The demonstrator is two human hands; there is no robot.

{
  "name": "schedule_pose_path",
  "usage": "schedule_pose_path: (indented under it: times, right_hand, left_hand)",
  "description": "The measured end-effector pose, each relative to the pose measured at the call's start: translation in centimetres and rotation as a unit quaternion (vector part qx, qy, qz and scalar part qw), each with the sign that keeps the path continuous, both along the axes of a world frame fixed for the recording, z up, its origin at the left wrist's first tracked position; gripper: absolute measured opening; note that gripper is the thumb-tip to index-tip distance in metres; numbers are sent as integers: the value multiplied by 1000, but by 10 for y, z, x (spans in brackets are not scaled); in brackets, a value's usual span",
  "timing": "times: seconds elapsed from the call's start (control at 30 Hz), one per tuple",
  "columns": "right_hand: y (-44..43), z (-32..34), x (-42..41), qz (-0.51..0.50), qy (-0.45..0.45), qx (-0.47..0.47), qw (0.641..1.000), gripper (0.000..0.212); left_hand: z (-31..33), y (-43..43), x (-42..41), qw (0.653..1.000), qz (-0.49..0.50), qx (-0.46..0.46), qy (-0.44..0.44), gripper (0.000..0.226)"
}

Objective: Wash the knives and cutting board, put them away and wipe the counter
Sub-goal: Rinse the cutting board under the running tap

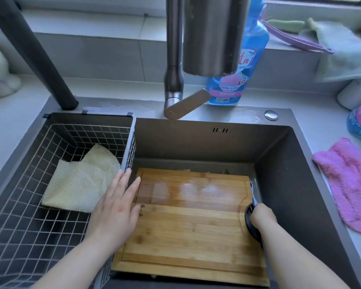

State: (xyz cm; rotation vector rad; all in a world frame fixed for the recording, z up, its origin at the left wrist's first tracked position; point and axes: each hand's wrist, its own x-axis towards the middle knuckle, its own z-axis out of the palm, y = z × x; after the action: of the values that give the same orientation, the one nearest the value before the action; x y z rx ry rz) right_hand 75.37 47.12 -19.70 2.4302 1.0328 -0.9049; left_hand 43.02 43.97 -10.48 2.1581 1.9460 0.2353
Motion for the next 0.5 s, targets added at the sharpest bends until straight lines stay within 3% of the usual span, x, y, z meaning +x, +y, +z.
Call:
schedule_pose_path:
  times: [0.13, 0.27, 0.5]
  right_hand:
    - [2, 16, -2, -20, 4, 51, 998, 33]
    - [27, 53, -21, -7, 68, 226, 972, 44]
    - [80, 155, -104, 97, 194, 534, 817, 49]
  left_hand:
    - [12, -3, 4, 999, 10, -40, -26, 62]
    - [16, -5, 4, 998, 24, -55, -19, 67]
    - [19, -5, 3, 994, 63, -80, -35, 73]
